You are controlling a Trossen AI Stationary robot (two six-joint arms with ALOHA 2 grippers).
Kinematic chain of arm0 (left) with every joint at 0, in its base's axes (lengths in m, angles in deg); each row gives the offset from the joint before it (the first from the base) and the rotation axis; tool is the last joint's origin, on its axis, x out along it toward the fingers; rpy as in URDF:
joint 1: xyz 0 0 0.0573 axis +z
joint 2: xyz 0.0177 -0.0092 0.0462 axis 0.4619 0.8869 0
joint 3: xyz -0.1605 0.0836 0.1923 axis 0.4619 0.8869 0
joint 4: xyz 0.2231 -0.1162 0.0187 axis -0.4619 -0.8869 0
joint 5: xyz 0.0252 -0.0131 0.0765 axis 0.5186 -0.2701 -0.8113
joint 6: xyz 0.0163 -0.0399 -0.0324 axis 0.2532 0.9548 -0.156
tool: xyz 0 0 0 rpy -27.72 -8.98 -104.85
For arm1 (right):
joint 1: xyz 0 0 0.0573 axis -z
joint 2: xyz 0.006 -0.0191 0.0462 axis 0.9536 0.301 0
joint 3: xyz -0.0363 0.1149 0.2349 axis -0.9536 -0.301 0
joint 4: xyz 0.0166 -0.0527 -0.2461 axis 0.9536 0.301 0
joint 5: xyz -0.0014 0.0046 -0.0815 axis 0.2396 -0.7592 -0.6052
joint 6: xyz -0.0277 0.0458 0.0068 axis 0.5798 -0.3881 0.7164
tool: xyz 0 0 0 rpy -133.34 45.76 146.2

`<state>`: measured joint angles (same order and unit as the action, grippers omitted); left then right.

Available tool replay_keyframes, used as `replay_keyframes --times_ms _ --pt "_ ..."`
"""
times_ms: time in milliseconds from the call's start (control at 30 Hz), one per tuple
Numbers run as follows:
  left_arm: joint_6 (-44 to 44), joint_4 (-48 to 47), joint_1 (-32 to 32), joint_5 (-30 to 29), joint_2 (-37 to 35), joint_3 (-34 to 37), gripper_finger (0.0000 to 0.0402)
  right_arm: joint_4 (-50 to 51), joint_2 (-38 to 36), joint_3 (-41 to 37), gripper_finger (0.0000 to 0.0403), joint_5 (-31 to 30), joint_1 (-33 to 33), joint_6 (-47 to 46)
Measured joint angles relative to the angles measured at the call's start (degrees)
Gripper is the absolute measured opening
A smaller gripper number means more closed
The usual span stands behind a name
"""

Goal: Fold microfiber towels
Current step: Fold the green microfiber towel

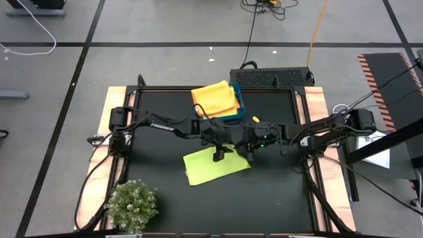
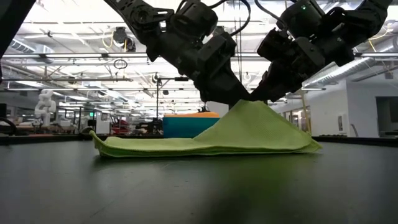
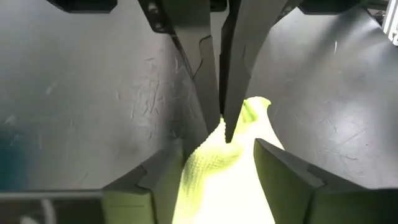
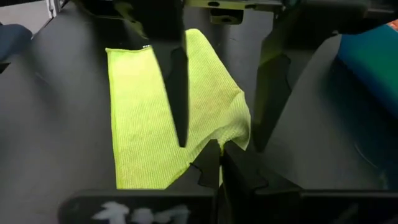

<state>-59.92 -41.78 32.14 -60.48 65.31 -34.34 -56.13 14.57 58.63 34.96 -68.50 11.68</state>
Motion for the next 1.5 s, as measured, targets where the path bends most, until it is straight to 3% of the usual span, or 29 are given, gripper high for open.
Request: replay_keyframes --times_ms 433,633,867,1133,1333,1500 --pt "-4.72 -0.51 0.28 -0.16 0.02 0.0 0.0011 -1.09 0.02 -0.11 0.0 -0.09 0.0 -0.16" --pt "-6.41 -1.26 0.17 -0.25 0.0 0.0 0.0005 3.29 -1.7 -0.02 0.0037 0.75 0.13 -6.34" --pt "-6.83 -0.14 0.17 -0.48 -0.05 0.0 0.0003 10.35 -3.77 -0.02 0.0144 1.48 0.04 -10.24" --pt "-6.93 1.13 0.17 -0.59 -0.11 0.0 0.0002 10.44 0.31 -0.04 0.0246 4.66 -1.02 -16.53" --pt "-6.92 0.84 0.24 -0.61 -0.13 0.0 0.0002 10.96 1.26 -0.04 0.0261 9.23 -4.28 -19.5" --pt "-6.92 0.54 0.24 -0.63 -0.13 0.0 0.0002 11.41 -1.29 -0.57 0.0252 9.02 -5.31 -20.26"
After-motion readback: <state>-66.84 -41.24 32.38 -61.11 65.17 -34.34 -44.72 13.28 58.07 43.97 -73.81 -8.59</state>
